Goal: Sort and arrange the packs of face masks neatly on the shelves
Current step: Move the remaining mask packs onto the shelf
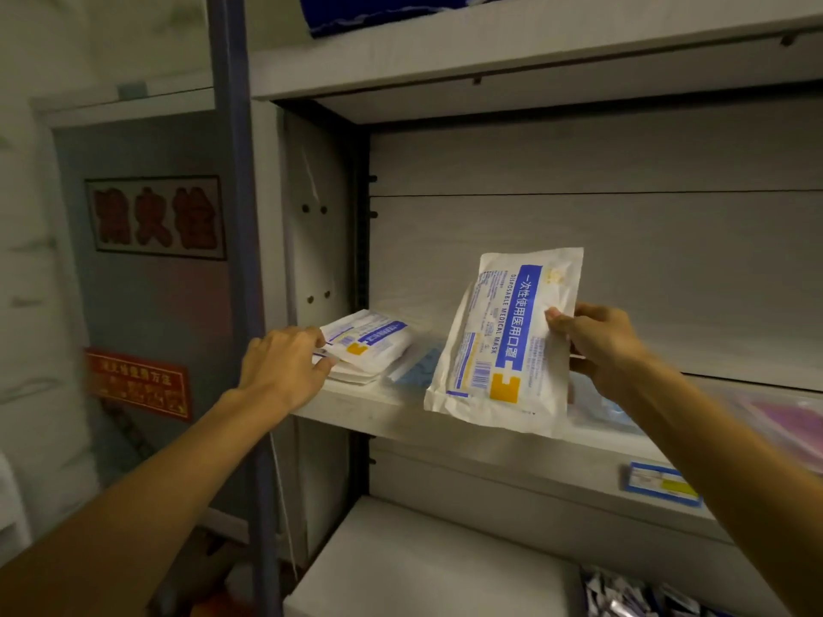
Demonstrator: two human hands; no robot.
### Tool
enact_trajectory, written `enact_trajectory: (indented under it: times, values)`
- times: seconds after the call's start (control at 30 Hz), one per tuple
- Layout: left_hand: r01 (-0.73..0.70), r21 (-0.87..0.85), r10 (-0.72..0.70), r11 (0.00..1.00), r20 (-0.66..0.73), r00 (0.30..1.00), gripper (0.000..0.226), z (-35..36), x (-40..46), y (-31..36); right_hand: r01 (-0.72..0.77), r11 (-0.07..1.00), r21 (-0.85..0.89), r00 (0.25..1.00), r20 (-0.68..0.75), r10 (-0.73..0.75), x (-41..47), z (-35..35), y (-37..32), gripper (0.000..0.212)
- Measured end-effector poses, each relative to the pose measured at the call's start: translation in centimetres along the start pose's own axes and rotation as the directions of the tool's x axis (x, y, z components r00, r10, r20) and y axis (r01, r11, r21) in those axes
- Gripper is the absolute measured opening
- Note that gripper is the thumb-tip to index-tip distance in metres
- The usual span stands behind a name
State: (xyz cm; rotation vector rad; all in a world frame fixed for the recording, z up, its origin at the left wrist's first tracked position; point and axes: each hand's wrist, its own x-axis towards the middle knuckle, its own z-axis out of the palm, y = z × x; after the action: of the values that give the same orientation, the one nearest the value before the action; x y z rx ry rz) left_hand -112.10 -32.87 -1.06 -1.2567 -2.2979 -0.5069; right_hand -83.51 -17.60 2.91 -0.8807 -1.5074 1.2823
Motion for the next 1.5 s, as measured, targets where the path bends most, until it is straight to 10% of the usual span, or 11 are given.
enact_trajectory:
  times: [0.77, 1.5]
  values:
    - [-0.020, -0.127, 0.008, 0.992, -0.101, 0.995, 0.032, 2.0, 8.7, -3.7, -0.205, 0.974, 0.096, 0.975, 0.105, 0.195, 12.8, 19.4, 3.2, 0.026]
    - [-0.072, -0.105, 0.065, 0.992, -0.072, 0.995, 0.029, 4.6, 13.8, -4.2, -0.081, 0.916, -0.392, 0.972, 0.174, 0.161, 19.3, 22.0, 5.7, 0.018]
